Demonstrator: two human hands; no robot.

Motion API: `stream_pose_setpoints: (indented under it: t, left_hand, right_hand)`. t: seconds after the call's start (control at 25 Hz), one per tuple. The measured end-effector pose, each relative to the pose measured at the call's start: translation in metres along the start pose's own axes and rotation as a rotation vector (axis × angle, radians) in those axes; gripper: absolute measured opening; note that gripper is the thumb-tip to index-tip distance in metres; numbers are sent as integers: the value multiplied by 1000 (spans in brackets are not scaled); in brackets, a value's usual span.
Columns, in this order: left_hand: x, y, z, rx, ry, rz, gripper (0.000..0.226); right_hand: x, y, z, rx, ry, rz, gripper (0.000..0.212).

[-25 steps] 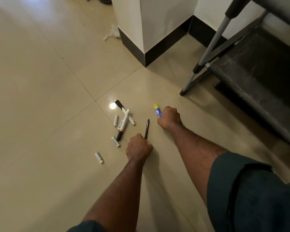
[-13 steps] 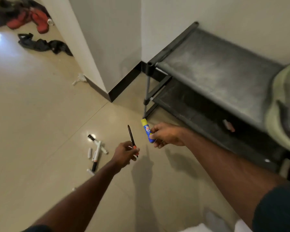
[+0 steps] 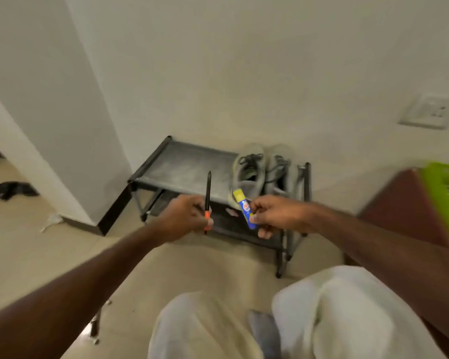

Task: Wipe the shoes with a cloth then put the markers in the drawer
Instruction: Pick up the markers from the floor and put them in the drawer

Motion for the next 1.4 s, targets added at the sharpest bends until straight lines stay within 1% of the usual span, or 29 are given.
stream_pose_setpoints:
  t: [0.04, 0.16, 0.28, 0.36, 0.48, 0.6, 0.64, 0.68, 0.76, 0.8, 0.88, 0.96, 1.0, 1.08, 1.12, 1.16, 1.2, 1.28, 1.32, 1.4]
  left_hand:
    - [35, 1, 17, -16, 28, 34, 20]
    - [136, 7, 89, -89, 97, 129, 19]
    - [216, 13, 176, -174, 149, 183, 18]
    - [266, 26, 243, -241, 102, 222, 18]
    - [319, 60, 344, -367, -5, 287, 28]
    - [331, 112, 443, -582, -195, 351, 37]
    - [322, 129, 470, -659, -288, 329, 36]
    - [312, 148, 495, -729, -366, 308, 31]
    - [292, 180, 530, -776, -529, 301, 7]
    - [282, 191, 543, -776, -593, 304, 8]
    - [263, 197, 567, -717, -687, 303, 29]
    - [254, 193, 581, -641, -718, 304, 37]
    - [249, 190, 590, -626, -734, 304, 38]
    - [238, 187, 603, -600, -767, 311, 33]
    - [233, 185, 607, -589, -774, 307, 25]
    - [227, 183, 612, -580, -766, 305, 16]
    - [220, 180, 620, -575, -739, 288, 15]
    - [213, 175, 632, -561, -679, 231, 27]
    - [209, 172, 638, -544, -653, 200, 26]
    - [202, 167, 647, -512, -621, 143, 14]
  right_hand:
    - [7, 27, -27, 56, -64, -8, 6]
    - [48, 107, -109, 248, -274, 0, 7]
    - [104, 181, -173, 455, -392, 51, 7]
    - [151, 235, -209, 597, -437, 111, 11]
    - [221, 321, -249, 759, -432, 234, 12]
    - [289, 411, -275, 869, -324, 410, 12]
    - [311, 434, -280, 873, -246, 473, 10]
    - [334, 456, -280, 852, -156, 545, 10]
    - [375, 479, -272, 745, 34, 671, 27]
    - [391, 480, -266, 686, 109, 701, 32]
    - [406, 472, -256, 606, 199, 719, 37]
    - [412, 459, -254, 610, 256, 726, 58]
    - [417, 451, -255, 611, 285, 727, 61]
    - [432, 434, -254, 612, 332, 753, 47]
    - [441, 424, -252, 608, 347, 776, 44]
    - [451, 415, -249, 580, 363, 804, 47]
    - [462, 408, -247, 549, 371, 831, 48]
    - [475, 399, -246, 507, 393, 857, 44]
    - [479, 393, -247, 500, 403, 869, 41]
    - [485, 382, -248, 511, 404, 883, 30]
Point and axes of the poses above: each hand's wrist, its own y-axis away from the middle knuckle, its own z-axis out of the palm, x = y × z, the point moved 5 cm from there along -y, towards the middle knuckle, and after that the axes turned 13 degrees about x, right-handed, at the moved point
